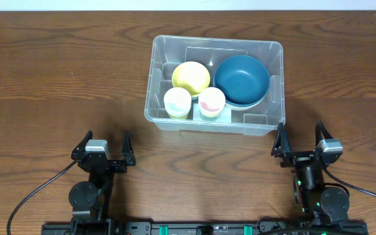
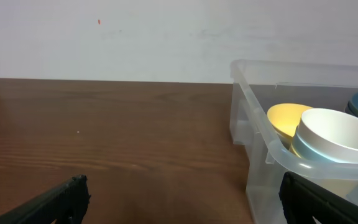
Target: Pack container
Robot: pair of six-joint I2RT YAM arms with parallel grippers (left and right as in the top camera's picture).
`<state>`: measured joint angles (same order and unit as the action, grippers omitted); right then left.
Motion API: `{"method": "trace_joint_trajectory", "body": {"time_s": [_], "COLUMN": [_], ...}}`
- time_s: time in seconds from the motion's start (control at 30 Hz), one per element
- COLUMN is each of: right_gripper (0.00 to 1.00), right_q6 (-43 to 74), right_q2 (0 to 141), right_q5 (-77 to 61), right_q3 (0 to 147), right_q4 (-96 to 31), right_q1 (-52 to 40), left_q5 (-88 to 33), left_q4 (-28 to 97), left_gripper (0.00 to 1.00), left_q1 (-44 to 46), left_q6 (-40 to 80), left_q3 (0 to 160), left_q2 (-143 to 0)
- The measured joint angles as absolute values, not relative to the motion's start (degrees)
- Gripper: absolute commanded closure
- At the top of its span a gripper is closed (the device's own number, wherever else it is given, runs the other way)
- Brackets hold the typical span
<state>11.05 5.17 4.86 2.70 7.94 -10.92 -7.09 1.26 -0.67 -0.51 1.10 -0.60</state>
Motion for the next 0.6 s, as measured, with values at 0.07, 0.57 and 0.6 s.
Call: {"method": "trace_joint_trajectory", "body": {"time_s": [0.07,0.57,0.6], "right_gripper": [0.01,0.01,0.01], "right_q6": [11.0,11.0,11.0], "right_q2": [5.0,0.7,0.7], "right_q5": [4.8,4.2,4.2], "right_q3": [2.3,0.5,0.5], "right_q4": [7.9,-1.7,-3.0], "right_q1": [-10.9,-10.9,-10.9], "left_q5": [-7.1,-7.1,-7.1], "left_q4": [1.3,1.3,1.3], "left_gripper": [0.02,0.02,0.02], "left_q1": [-0.7,-0.7,-0.7], "left_q6": [-0.5,-0.5,-0.5], "left_q3": [1.1,1.1,1.1], "left_q2": [-0.6,-0.6,-0.6]}}
